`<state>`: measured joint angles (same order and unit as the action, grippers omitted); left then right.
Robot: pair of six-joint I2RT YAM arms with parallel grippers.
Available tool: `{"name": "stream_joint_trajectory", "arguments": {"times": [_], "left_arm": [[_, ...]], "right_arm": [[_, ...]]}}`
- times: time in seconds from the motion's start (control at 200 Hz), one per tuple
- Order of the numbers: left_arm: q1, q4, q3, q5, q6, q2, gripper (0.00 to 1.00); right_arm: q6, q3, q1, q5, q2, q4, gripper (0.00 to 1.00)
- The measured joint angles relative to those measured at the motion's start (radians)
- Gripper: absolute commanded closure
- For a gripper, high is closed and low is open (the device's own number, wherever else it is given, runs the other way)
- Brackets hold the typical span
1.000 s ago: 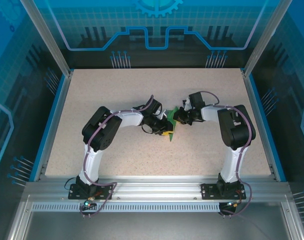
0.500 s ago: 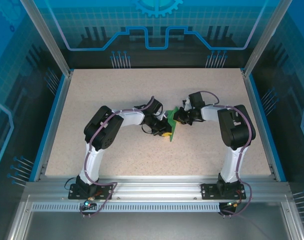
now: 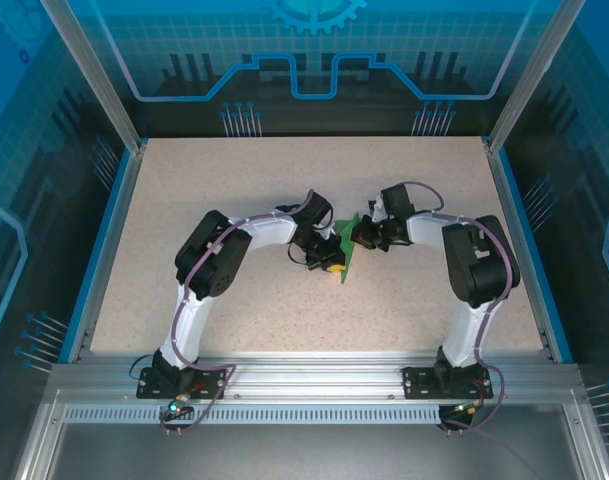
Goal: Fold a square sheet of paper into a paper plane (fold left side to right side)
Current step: Fold the wing for the fifth time at the center of the table.
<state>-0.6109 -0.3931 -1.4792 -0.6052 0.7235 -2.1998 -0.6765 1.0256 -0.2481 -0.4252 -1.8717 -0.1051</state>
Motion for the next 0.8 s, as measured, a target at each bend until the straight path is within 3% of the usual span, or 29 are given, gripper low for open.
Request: {"name": "stream_joint_trajectory", "arguments": {"times": [0.29, 0.8], "left_arm": [[-0.006, -0.039, -0.026, 0.02, 0.0, -0.007, 1.0], [-0.007, -0.047, -0.031, 0.026, 0.0, -0.008, 1.0]], "right_arm": [[0.013, -0.078, 0.0, -0.012, 0.138, 0.003, 0.95], [0.012, -0.072, -0.033, -0.073, 0.002, 0.038, 0.95]]}}
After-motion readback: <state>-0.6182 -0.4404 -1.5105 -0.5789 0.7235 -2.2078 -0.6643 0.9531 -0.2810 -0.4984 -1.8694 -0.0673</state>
